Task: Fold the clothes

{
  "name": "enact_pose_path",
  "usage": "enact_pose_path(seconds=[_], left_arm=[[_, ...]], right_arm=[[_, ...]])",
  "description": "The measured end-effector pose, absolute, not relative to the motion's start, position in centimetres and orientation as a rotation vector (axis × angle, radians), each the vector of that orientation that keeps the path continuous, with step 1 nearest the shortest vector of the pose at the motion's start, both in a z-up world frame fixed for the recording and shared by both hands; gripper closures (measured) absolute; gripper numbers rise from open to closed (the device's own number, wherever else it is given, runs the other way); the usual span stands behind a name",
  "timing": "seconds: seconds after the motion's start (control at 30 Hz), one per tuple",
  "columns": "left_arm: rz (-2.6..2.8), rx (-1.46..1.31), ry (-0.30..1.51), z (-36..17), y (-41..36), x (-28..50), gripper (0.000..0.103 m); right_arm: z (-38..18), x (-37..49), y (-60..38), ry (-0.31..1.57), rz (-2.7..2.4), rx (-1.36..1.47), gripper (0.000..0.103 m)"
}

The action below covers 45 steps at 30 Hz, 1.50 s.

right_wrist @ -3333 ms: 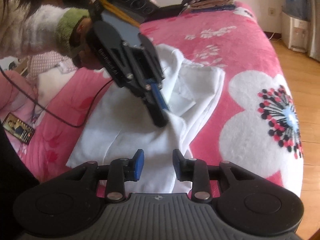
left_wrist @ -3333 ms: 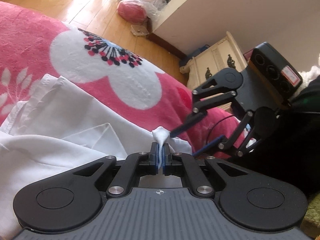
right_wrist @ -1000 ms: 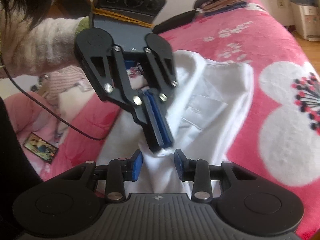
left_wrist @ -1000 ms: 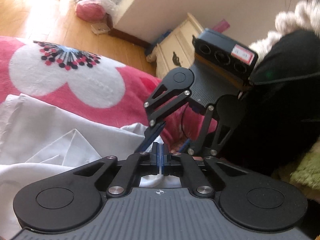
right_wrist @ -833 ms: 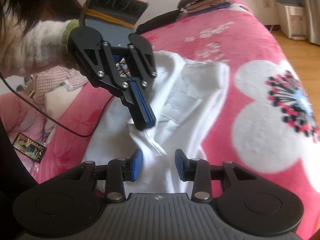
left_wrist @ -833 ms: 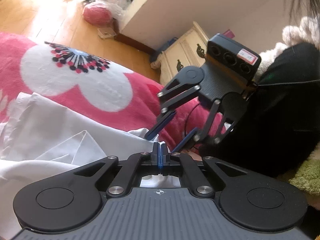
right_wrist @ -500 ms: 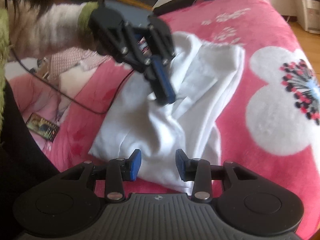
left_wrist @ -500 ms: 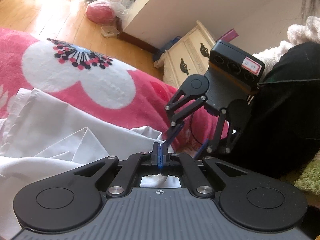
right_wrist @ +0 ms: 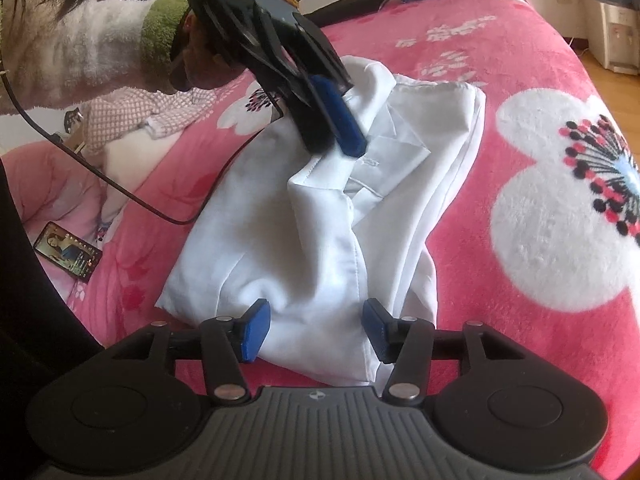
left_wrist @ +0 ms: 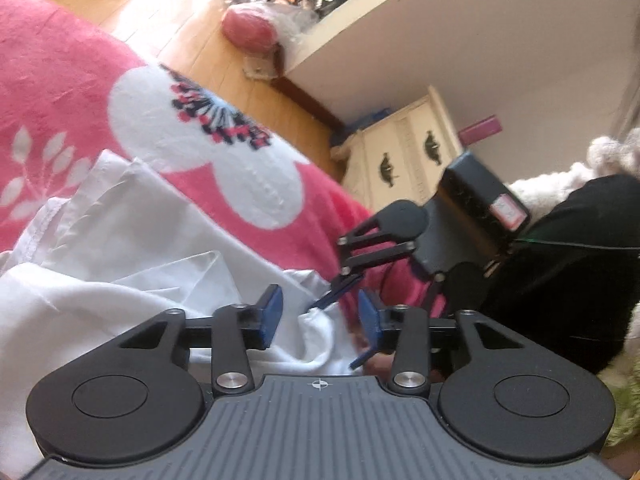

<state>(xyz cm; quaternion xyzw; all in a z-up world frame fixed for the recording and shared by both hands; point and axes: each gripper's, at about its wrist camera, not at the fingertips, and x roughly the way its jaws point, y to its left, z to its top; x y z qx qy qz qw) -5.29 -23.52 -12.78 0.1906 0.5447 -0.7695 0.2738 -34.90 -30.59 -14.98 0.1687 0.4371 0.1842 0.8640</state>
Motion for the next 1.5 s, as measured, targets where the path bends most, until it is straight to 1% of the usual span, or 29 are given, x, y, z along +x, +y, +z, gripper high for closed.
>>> enact_pose_path(seconds=[0.03,0.07,0.1,0.13,0.2,0.23,0.3,0.37,0.4,0.43,0.47,0.63,0.73,0.87,1.0,1.03,1.13,1.2,1.3,1.37,1.5], left_arm=[[-2.082,0.525,1.468,-12.7,-23.6,-5.7,0.057],[-2.098,0.552,1.465,-12.6,-23.6,-6.3,0.048],[-2.113,0.583,1.46,-12.5,-23.6,-6.9,0.044],[-2.129,0.629,1.44,-12.5,-23.4,-7.7,0.042],[-2.164,0.76,1.374,-12.6,-23.0,-9.6,0.042],[-2.173,0.809,1.34,-12.7,-22.7,-10.3,0.044],[-2.19,0.867,1.292,-13.1,-22.2,-11.2,0.059],[-2.195,0.876,1.292,-13.6,-22.0,-11.3,0.089],[-2.191,0.857,1.307,-13.8,-22.0,-11.0,0.094],[-2.187,0.831,1.317,-13.9,-22.0,-10.6,0.096],[-2.184,0.792,1.336,-14.0,-22.0,-10.0,0.098],[-2.132,0.572,1.476,-14.2,-22.7,-7.2,0.099],[-2.1,0.539,1.525,-14.8,-23.2,-6.6,0.099],[-2.111,0.551,1.588,-15.3,-23.6,-6.7,0.099],[-2.123,0.559,1.643,-15.6,-23.9,-6.9,0.099],[-2.116,0.557,1.654,-15.8,-24.0,-6.8,0.099],[-2.074,0.573,1.725,-16.6,-24.3,-6.8,0.099],[-2.038,0.598,1.757,-17.2,-24.5,-6.8,0.099],[-2.0,0.612,1.8,-17.7,-24.9,-6.7,0.099],[-1.982,0.596,1.817,-18.0,-25.3,-6.7,0.099],[-1.943,0.57,1.843,-18.3,-25.7,-6.3,0.099]], right_arm=[[-15.0,-34.9,-30.6,0.916,0.384,0.352,0.048],[-15.0,-34.9,-30.6,0.917,0.382,0.349,0.048],[-15.0,-34.8,-30.6,0.918,0.379,0.345,0.048],[-14.9,-34.8,-30.6,0.919,0.377,0.342,0.048],[-14.9,-34.8,-30.6,0.92,0.372,0.333,0.048],[-14.8,-34.8,-30.6,0.92,0.369,0.329,0.048],[-14.7,-34.8,-30.6,0.918,0.365,0.318,0.048],[-14.6,-34.8,-30.7,0.914,0.366,0.308,0.048],[-14.6,-34.8,-30.7,0.913,0.369,0.307,0.048],[-14.7,-34.7,-30.7,0.914,0.373,0.308,0.048],[-14.8,-34.7,-30.7,0.916,0.377,0.313,0.048],[-15.1,-34.8,-30.8,0.914,0.388,0.355,0.048],[-15.3,-34.6,-30.9,0.905,0.421,0.42,0.048],[-16.4,-35.0,-33.3,0.889,0.413,0.675,0.047],[-19.8,-35.8,-36.7,0.884,0.432,1.094,0.047],[-20.3,-36.1,-37.1,0.879,0.419,1.146,0.048],[-20.4,-36.8,-37.9,0.862,0.341,1.167,0.048],[-18.9,-37.1,-38.1,0.849,0.263,1.064,0.048],[-14.7,-36.9,-37.0,0.782,0.248,0.773,0.048],[-12.9,-36.2,-35.5,0.761,0.3,0.624,0.048],[-12.9,-34.8,-32.0,0.795,0.409,0.411,0.047]])
